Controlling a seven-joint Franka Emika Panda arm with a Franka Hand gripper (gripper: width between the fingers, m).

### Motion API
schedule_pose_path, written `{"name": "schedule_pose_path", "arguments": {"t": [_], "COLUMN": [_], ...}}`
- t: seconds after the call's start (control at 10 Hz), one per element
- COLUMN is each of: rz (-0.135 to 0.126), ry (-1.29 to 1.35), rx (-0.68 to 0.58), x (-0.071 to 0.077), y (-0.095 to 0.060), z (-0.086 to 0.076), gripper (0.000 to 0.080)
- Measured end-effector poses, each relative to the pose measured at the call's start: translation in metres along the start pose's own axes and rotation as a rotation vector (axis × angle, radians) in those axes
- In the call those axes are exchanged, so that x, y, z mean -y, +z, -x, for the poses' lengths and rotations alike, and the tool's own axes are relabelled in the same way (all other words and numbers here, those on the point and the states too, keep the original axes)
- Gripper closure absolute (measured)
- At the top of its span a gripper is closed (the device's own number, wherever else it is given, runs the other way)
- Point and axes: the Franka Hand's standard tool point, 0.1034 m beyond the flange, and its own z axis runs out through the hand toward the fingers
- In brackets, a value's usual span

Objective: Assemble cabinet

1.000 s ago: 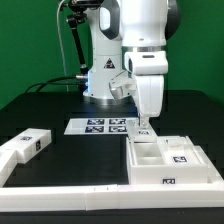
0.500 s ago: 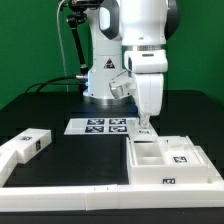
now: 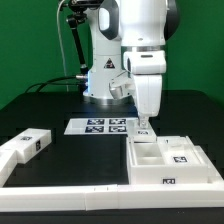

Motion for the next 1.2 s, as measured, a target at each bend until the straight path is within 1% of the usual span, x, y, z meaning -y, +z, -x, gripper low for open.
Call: {"name": "schedule_pose_path", "arguments": {"t": [0.7,0.8,0.9,1.0,1.2], "rz": [-0.004,-0.006,-0.002,-0.01,-0.037], "ry": [0.015,0.012,0.013,0.019,0.02], "rx": [-0.001,-0.002,-0.005,0.0,0.019], "x": [0.0,0.001,0.0,0.0,-0.001], "y": [0.001,0.003,0.004,0.004,0.001], "z": [-0.003,-0.002,0.001,0.005,0.008], "gripper": [0.0729,0.0728,0.0729,0.0729,0.0728]}}
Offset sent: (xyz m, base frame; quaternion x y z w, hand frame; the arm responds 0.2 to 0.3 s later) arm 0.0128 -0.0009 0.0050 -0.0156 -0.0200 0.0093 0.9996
